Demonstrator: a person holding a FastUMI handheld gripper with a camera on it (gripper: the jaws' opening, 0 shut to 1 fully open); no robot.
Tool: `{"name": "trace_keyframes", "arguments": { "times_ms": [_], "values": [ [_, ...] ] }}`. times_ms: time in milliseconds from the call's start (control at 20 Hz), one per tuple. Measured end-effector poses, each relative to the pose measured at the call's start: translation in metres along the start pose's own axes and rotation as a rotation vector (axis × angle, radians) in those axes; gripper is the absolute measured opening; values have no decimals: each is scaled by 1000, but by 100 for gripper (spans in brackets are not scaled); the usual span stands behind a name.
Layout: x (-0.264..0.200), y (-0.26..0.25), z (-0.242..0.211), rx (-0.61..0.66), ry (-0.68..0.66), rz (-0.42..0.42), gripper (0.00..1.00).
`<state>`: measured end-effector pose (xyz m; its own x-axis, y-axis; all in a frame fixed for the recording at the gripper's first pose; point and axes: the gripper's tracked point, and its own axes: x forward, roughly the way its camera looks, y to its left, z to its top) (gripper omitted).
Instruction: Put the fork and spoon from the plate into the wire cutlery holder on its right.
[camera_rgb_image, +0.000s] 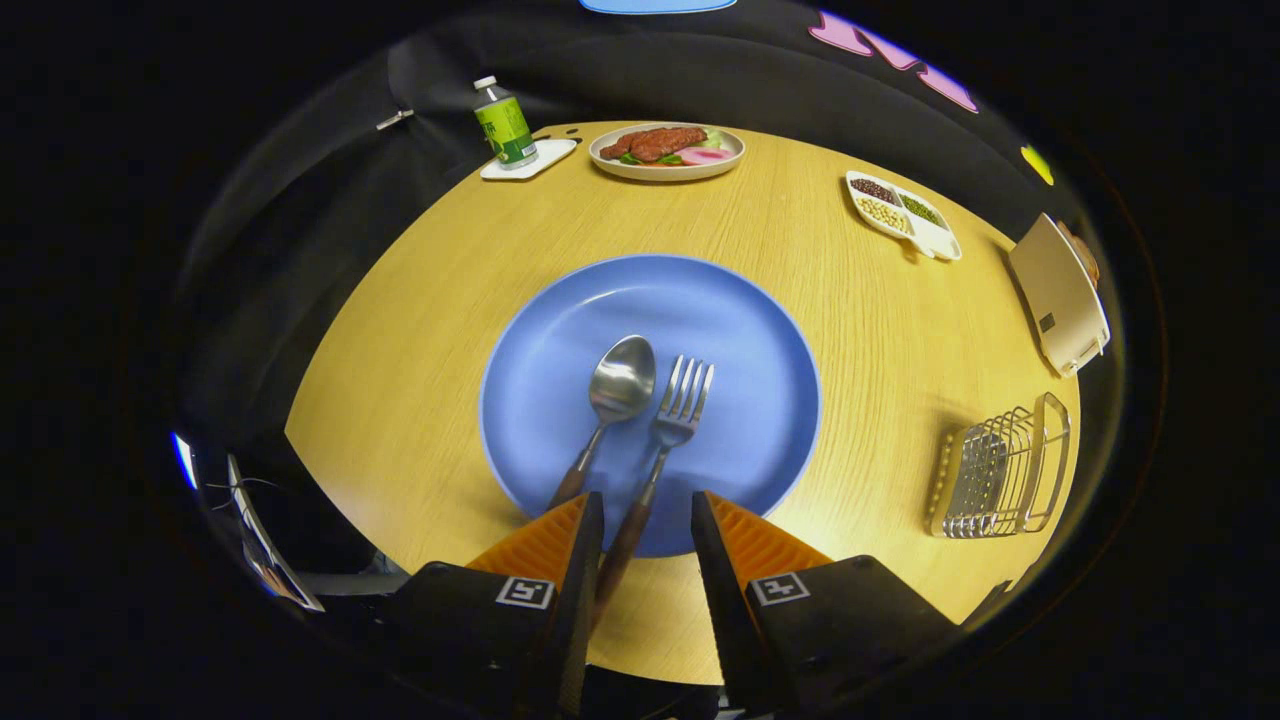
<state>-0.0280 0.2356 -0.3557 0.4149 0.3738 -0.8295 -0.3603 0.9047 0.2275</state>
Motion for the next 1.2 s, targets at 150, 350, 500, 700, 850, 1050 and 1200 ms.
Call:
{"name": "trace_keyframes", "arguments": {
  "times_ms": [150, 350, 500, 700, 850, 1050, 1200],
  "values": [
    [15, -1, -4, 21, 38, -21, 42],
    [24, -11, -3, 53, 76, -47, 14],
    [21, -12, 2, 110, 81, -27, 8],
    [5, -13, 19, 166, 21, 6, 8],
    [-18, -19, 35, 211, -36, 32, 8],
    [-60, -30, 51, 251, -95, 82, 8],
    [-96, -59, 53, 239, -119, 75, 8]
  ]
}}
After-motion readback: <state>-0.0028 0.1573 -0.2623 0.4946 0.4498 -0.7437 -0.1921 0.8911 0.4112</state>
